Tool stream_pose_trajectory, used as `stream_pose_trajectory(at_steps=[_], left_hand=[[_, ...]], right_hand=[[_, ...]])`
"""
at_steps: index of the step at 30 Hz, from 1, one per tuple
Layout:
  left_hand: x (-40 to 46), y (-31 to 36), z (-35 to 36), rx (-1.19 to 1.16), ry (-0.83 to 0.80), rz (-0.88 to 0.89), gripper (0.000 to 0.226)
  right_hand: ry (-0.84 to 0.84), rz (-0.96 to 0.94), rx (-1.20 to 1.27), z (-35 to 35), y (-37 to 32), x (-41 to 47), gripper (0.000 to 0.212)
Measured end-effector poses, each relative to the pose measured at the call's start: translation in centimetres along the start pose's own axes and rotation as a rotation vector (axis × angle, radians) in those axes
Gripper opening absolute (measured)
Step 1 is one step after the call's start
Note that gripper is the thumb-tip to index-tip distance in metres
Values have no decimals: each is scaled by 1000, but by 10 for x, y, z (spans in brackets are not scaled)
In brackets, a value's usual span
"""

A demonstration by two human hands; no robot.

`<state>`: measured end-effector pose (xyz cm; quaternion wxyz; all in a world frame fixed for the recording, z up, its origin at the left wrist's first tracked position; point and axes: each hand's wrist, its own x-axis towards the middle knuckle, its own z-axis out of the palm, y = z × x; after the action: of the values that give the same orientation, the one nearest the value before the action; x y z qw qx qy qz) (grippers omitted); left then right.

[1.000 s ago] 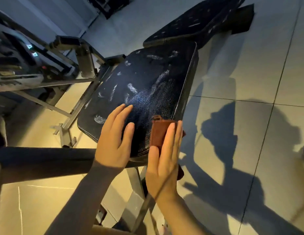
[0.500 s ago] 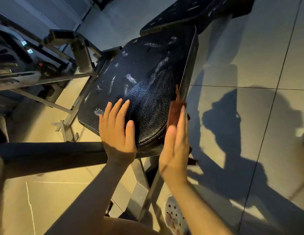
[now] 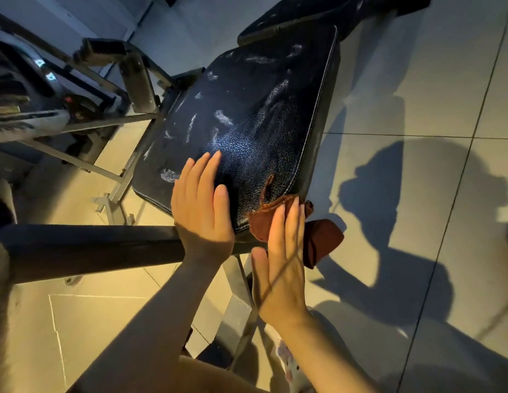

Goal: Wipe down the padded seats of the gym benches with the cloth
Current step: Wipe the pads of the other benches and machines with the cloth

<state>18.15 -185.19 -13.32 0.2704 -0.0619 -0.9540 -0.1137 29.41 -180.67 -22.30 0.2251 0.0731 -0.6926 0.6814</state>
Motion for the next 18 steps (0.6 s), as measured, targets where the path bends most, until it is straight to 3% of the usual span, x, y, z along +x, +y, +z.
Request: stream_pose_trajectory(at_steps=[1, 2, 3, 5, 11, 13, 18], left_hand=[[0, 0, 0, 6, 13, 24, 52], [0, -1, 1, -10, 9, 34, 51], [0, -3, 2, -13, 6, 41, 51], [1, -3, 2, -37, -1, 45, 50], [0, -6, 4, -79, 11, 65, 51], [0, -6, 4, -83, 20, 71, 51], [-1, -7, 5, -83, 36, 85, 50]], right_hand=[[-16, 11, -12, -7, 7, 31, 56], [120, 46, -87, -15, 21, 53, 56], [159, 169, -24, -20, 17, 70, 56], [249, 208, 54, -27, 21, 99, 61], [239, 389, 299, -54, 34, 158, 89], [251, 400, 355, -49, 26, 139, 83], [140, 204, 51, -15, 6, 51, 55]])
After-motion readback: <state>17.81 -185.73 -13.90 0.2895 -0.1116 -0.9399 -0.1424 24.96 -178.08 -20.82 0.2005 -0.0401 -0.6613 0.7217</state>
